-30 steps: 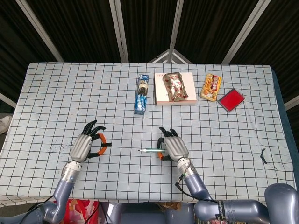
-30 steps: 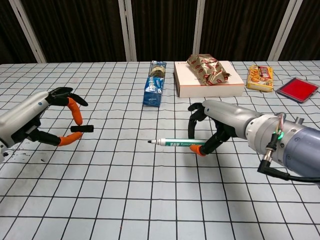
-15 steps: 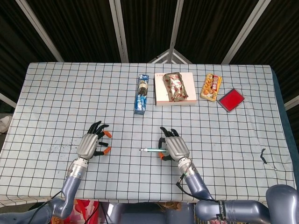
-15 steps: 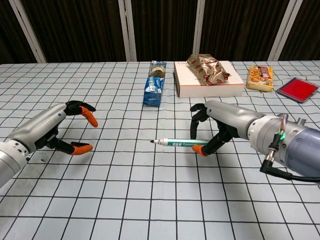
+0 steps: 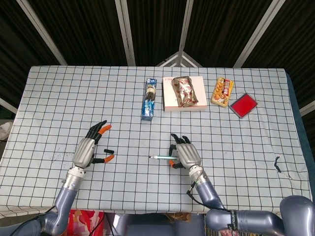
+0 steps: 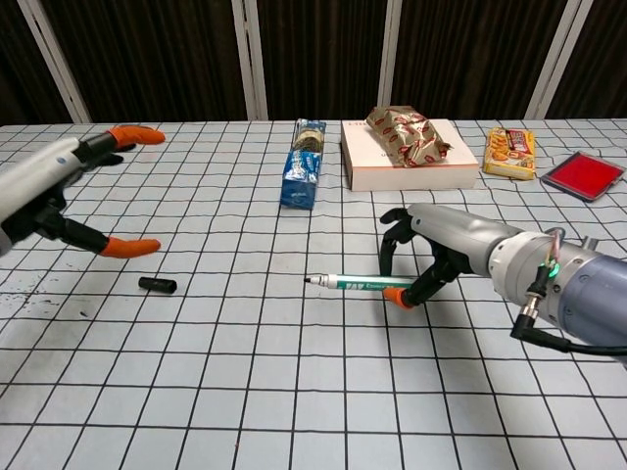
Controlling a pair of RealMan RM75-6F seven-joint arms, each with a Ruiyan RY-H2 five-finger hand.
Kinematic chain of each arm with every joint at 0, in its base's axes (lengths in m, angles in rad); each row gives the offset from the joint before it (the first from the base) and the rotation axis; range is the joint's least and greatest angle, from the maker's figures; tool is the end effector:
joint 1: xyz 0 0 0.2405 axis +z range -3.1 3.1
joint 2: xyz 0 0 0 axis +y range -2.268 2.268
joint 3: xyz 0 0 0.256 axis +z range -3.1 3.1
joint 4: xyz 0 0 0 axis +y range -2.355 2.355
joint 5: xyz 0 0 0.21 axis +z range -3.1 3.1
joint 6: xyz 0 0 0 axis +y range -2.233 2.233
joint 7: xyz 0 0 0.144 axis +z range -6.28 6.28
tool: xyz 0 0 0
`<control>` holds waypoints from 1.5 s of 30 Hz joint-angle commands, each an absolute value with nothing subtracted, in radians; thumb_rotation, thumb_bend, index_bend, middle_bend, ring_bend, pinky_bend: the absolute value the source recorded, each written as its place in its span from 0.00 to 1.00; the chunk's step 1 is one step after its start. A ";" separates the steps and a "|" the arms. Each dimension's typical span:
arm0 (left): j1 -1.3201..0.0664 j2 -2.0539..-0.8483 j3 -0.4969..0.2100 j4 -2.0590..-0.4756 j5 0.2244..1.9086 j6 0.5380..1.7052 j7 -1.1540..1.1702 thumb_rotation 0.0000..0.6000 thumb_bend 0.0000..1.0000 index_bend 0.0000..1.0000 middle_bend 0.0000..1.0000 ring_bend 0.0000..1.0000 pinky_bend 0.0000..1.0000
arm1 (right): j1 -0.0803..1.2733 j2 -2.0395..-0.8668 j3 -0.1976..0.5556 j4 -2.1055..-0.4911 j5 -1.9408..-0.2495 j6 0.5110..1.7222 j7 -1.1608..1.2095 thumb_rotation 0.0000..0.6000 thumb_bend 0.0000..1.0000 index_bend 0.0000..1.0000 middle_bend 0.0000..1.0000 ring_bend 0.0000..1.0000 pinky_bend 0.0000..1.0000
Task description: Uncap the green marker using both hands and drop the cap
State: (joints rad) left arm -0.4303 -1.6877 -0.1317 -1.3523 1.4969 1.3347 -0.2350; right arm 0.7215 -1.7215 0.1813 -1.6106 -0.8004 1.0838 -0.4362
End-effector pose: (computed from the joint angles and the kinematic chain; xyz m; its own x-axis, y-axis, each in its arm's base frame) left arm -0.1944 0.2756 -0.0105 -0.1068 0.1366 0.9849 0.9439 -0.2974 0.1436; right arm -0.1255 -0.2975 -0.0663 0.1748 -0.4382 0.8817 -0.9821 -0.1409 0.1246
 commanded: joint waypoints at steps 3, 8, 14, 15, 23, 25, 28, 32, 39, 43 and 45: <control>-0.385 -1.566 -0.137 -1.499 1.491 1.388 -0.159 1.00 0.18 0.15 0.01 0.00 0.00 | 0.721 -1.734 0.183 -1.586 -0.805 1.074 -0.429 1.00 0.50 0.65 0.08 0.16 0.07; -0.369 -1.527 -0.130 -1.537 1.482 1.393 -0.130 1.00 0.18 0.15 0.01 0.00 0.00 | 0.721 -1.747 0.187 -1.559 -0.801 1.068 -0.431 1.00 0.50 0.65 0.08 0.16 0.07; -0.358 -1.503 -0.126 -1.553 1.486 1.405 -0.118 1.00 0.18 0.15 0.01 0.00 0.00 | 0.728 -1.763 0.188 -1.533 -0.787 1.055 -0.451 1.00 0.50 0.65 0.08 0.16 0.07; -0.356 -1.499 -0.125 -1.557 1.489 1.407 -0.118 1.00 0.18 0.15 0.01 0.00 0.00 | 0.730 -1.765 0.188 -1.529 -0.784 1.054 -0.458 1.00 0.50 0.65 0.08 0.16 0.07; -0.343 -1.470 -0.126 -1.572 1.503 1.432 -0.124 1.00 0.18 0.15 0.01 0.00 0.00 | 0.744 -1.766 0.185 -1.535 -0.740 1.069 -0.547 1.00 0.45 0.38 0.08 0.13 0.07; -0.340 -1.465 -0.128 -1.573 1.505 1.440 -0.125 1.00 0.18 0.15 0.01 0.00 0.00 | 0.747 -1.761 0.188 -1.551 -0.725 1.080 -0.570 1.00 0.40 0.32 0.08 0.13 0.07; -0.335 -1.461 -0.130 -1.575 1.509 1.450 -0.131 1.00 0.18 0.15 0.01 0.00 0.00 | 0.745 -1.753 0.195 -1.575 -0.712 1.096 -0.583 1.00 0.29 0.24 0.08 0.13 0.07; -0.329 -1.453 -0.129 -1.578 1.511 1.456 -0.132 1.00 0.18 0.15 0.01 0.00 0.00 | 0.738 -1.743 0.208 -1.602 -0.711 1.113 -0.574 1.00 0.24 0.19 0.08 0.13 0.07; -0.311 -1.425 -0.124 -1.584 1.509 1.473 -0.129 1.00 0.18 0.15 0.01 0.00 0.00 | 0.706 -1.660 0.219 -1.709 -0.749 1.155 -0.549 1.00 0.24 0.17 0.08 0.12 0.07; -0.286 -1.384 -0.112 -1.593 1.505 1.489 -0.106 1.00 0.18 0.15 0.01 0.00 0.00 | 0.655 -1.558 0.209 -1.797 -0.816 1.210 -0.512 1.00 0.24 0.17 0.08 0.12 0.07; -0.271 -1.362 -0.104 -1.591 1.499 1.495 -0.071 1.00 0.19 0.15 0.01 0.00 0.00 | 0.619 -1.502 0.188 -1.826 -0.867 1.228 -0.473 1.00 0.24 0.16 0.08 0.12 0.07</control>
